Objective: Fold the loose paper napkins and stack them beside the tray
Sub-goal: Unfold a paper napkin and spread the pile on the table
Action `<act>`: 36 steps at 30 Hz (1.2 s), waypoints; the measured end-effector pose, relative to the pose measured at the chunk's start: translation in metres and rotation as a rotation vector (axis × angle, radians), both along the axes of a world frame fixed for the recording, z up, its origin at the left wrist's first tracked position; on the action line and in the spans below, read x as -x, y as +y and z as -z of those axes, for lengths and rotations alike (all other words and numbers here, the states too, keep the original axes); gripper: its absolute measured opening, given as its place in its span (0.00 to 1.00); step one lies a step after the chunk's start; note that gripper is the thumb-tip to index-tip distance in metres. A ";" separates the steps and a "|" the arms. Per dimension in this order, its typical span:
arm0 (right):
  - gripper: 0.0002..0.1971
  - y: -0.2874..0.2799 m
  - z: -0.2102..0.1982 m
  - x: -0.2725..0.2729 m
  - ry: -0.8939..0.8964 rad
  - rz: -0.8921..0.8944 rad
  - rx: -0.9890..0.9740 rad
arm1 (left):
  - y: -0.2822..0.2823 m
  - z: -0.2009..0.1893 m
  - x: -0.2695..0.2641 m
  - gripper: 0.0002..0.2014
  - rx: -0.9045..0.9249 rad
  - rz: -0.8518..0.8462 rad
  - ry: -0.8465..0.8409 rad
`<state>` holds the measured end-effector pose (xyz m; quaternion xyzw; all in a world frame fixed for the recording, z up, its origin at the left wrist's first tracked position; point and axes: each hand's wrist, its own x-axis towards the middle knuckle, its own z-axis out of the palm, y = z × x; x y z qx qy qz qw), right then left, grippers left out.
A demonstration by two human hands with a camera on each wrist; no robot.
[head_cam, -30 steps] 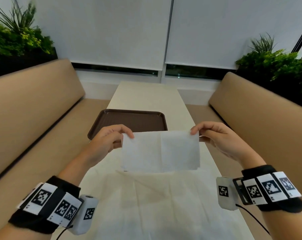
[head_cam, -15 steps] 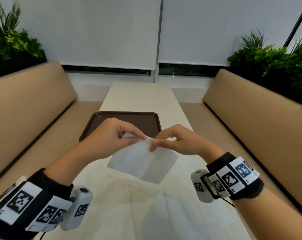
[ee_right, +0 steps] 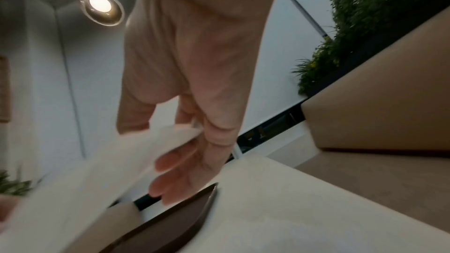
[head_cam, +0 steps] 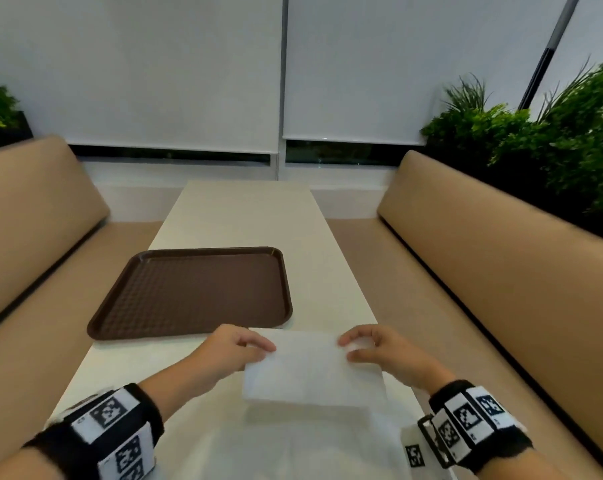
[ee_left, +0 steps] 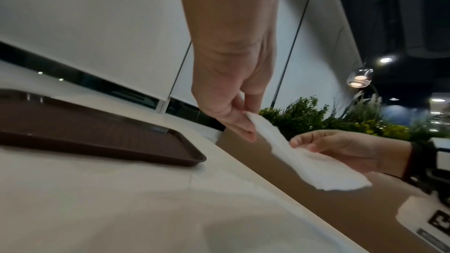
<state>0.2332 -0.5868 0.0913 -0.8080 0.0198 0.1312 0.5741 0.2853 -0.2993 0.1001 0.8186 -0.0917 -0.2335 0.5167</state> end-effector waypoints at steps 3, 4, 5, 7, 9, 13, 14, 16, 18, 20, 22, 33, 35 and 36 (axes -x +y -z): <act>0.17 -0.022 -0.002 -0.036 0.040 0.140 -0.069 | -0.043 0.013 -0.041 0.13 0.099 -0.005 0.049; 0.15 -0.028 0.000 -0.049 0.015 0.211 -0.058 | -0.057 0.019 -0.054 0.13 0.125 -0.009 0.042; 0.13 -0.033 0.001 -0.060 -0.027 0.287 -0.014 | -0.070 0.025 -0.064 0.13 0.136 -0.031 0.018; 0.09 -0.039 0.011 -0.081 -0.099 0.455 0.116 | -0.095 0.037 -0.081 0.12 0.096 -0.121 -0.062; 0.12 -0.046 0.031 -0.100 -0.078 0.541 0.188 | -0.114 0.052 -0.095 0.10 0.033 -0.167 -0.107; 0.23 -0.053 0.059 -0.125 -0.004 0.467 0.414 | -0.135 0.076 -0.106 0.18 -0.121 -0.061 -0.134; 0.24 -0.052 0.062 -0.127 -0.004 0.438 0.458 | -0.136 0.079 -0.105 0.21 -0.162 -0.044 -0.154; 0.24 -0.047 0.068 -0.128 -0.004 0.357 0.567 | -0.133 0.081 -0.100 0.23 -0.216 -0.042 -0.197; 0.24 -0.041 0.072 -0.126 -0.023 0.295 0.756 | -0.123 0.078 -0.094 0.22 -0.218 -0.046 -0.241; 0.23 -0.030 0.073 -0.121 -0.117 0.199 0.913 | -0.106 0.069 -0.086 0.18 -0.166 -0.058 -0.280; 0.21 -0.016 0.074 -0.116 -0.150 0.015 0.928 | -0.085 0.058 -0.074 0.12 -0.089 -0.061 -0.302; 0.23 0.017 0.077 -0.122 0.025 -0.122 0.995 | 0.049 0.032 0.059 0.16 0.012 -0.034 -0.150; 0.23 0.018 0.078 -0.123 0.040 -0.088 0.980 | 0.068 0.042 0.059 0.18 -0.138 -0.062 -0.198; 0.23 0.019 0.079 -0.123 0.038 -0.077 0.960 | 0.077 0.047 0.052 0.23 -0.227 -0.056 -0.261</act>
